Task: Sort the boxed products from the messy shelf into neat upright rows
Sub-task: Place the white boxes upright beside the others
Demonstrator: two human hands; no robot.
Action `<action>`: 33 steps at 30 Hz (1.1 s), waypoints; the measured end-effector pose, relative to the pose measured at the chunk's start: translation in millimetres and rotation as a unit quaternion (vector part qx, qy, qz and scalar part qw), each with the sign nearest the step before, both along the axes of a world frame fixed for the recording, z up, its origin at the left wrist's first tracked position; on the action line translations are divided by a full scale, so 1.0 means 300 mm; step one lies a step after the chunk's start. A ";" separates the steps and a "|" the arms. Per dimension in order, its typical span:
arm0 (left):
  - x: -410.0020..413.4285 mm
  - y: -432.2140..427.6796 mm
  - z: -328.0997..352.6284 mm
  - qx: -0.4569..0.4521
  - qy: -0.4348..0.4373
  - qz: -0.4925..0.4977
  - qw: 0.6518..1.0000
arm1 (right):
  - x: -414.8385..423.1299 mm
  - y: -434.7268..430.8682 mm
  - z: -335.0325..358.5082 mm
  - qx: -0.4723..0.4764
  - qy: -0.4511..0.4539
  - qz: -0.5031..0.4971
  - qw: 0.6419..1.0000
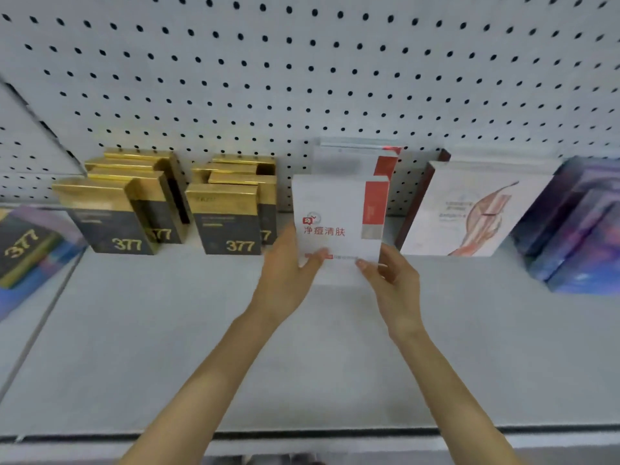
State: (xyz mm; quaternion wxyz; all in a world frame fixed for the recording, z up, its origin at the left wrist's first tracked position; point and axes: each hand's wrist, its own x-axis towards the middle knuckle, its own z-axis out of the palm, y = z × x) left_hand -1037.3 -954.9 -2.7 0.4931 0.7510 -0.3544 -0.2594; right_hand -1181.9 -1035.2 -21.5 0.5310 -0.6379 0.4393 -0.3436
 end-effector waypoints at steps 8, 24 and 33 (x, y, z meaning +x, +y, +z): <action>-0.066 -0.136 -0.005 0.030 -0.088 0.029 0.995 | 0.015 -0.098 -0.052 -0.039 0.013 -0.046 0.998; -0.112 -0.127 -0.071 -0.097 -0.233 0.071 0.965 | 0.081 -0.158 -0.046 -0.032 0.019 -0.057 0.998; -0.090 -0.127 -0.050 -0.052 -0.116 0.052 0.991 | 0.073 -0.165 -0.026 -0.007 0.083 -0.024 0.996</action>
